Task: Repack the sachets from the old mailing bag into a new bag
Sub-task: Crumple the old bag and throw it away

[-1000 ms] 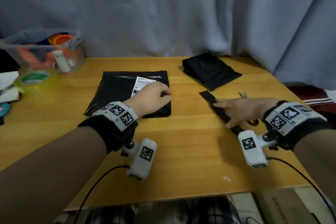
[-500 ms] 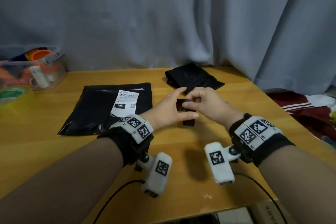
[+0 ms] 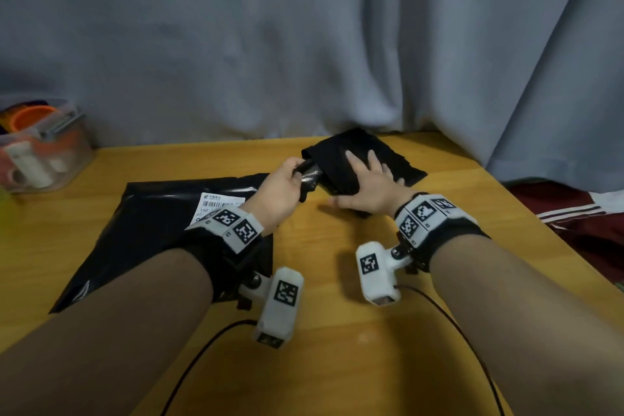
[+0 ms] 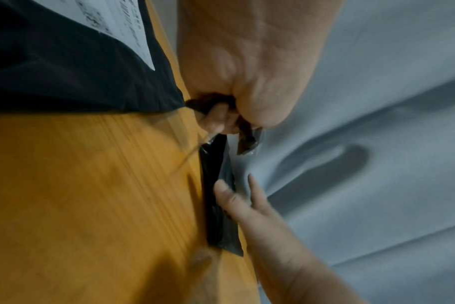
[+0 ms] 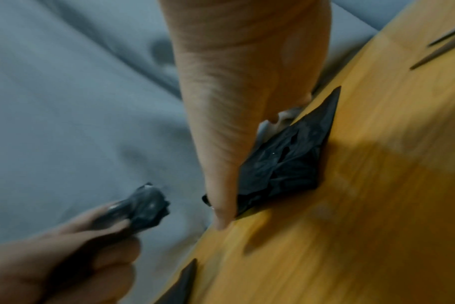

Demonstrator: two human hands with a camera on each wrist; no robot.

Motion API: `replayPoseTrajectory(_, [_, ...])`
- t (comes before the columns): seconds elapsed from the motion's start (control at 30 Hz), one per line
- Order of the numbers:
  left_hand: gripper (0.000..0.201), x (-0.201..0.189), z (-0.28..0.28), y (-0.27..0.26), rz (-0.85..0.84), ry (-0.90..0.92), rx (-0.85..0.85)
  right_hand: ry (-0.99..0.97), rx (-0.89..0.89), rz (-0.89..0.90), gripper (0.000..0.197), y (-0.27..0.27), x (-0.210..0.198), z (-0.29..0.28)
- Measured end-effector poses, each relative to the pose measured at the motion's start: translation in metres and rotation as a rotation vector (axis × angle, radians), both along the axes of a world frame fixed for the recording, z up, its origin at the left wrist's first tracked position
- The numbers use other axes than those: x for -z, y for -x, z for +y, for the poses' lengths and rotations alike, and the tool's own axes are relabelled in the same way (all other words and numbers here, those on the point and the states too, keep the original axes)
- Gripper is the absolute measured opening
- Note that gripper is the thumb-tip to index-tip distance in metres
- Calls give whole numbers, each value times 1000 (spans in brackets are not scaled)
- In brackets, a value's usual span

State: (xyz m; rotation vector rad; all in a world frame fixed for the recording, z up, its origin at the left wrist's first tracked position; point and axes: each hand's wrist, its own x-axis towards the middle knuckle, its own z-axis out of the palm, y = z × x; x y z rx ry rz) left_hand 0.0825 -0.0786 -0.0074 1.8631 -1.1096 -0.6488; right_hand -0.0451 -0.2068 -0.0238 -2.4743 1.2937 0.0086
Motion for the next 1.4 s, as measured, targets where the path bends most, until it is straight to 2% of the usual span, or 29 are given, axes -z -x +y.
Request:
replayPoseTrajectory(0.03, [22, 1, 0, -4, 26, 6, -12, -54, 26, 83, 108, -3, 6, -6])
replayPoseTrajectory(0.1, [21, 1, 2, -10, 74, 19, -41, -98, 5, 207, 101, -9, 17, -13])
replayPoseTrajectory(0.17, [18, 1, 5, -14, 96, 36, -56, 4, -7, 273, 74, -14, 20, -18])
replayPoseTrajectory(0.23, [14, 0, 11, -15, 114, 90, -74, 127, 84, 265, 39, -15, 13, -21])
replayPoseTrajectory(0.3, [14, 0, 16, -17, 137, 147, -104, 191, 92, 247, 19, -7, 8, -19])
replayPoseTrajectory(0.37, [15, -2, 23, -17, 162, 188, -116, 172, 31, 92, 14, 10, 3, -15])
replayPoseTrajectory(0.47, [15, -8, 35, -13, 208, 239, -115, -18, 40, -355, 24, 36, -11, 10])
replayPoseTrajectory(0.57, [15, -12, 42, -10, 205, 273, -132, -211, 92, -782, 24, 41, -30, 41])
replayPoseTrajectory(0.63, [13, -19, 43, -5, 248, 316, -159, -414, 112, -1003, 18, 41, -41, 65])
replayPoseTrajectory(0.7, [12, -29, 43, 3, 360, 426, -187, -697, 73, -1218, 19, 40, -48, 87])
replayPoseTrajectory(0.8, [14, -47, 45, 19, 490, 554, -192, -1086, -7, -1434, 25, 37, -53, 113])
replayPoseTrajectory(0.87, [13, -52, 50, 29, 458, 549, -129, -1249, 22, -1513, 47, 32, -55, 126])
replayPoseTrajectory(0.9, [12, -52, 53, 31, 384, 531, -76, -1291, 24, -1549, 50, 28, -54, 128])
replayPoseTrajectory(0.97, [16, -48, 58, 32, 150, 468, 56, -1276, -6, -1593, 34, 21, -52, 133])
replayPoseTrajectory(1.03, [20, -43, 63, 25, -134, 386, 134, -1145, 28, -1557, 27, 18, -53, 136])
replayPoseTrajectory(1.1, [13, -43, 71, 18, -264, 300, 141, -1042, 30, -1474, 43, 17, -55, 140])
replayPoseTrajectory(1.13, [17, -44, 75, 14, -319, 264, 147, -1008, 15, -1425, 51, 16, -55, 142])
replayPoseTrajectory(1.2, [31, -48, 81, 10, -467, 153, 196, -937, 50, -1369, 55, 13, -54, 146])
replayPoseTrajectory(1.23, [32, -52, 86, 10, -503, 85, 224, -916, 89, -1364, 53, 13, -55, 149])
replayPoseTrajectory(1.3, [33, -59, 95, 9, -464, -30, 309, -879, 119, -1362, 47, 12, -57, 156])
replayPoseTrajectory(1.4, [50, -67, 112, 11, -193, -63, 473, -791, 141, -1355, 44, 14, -62, 164])
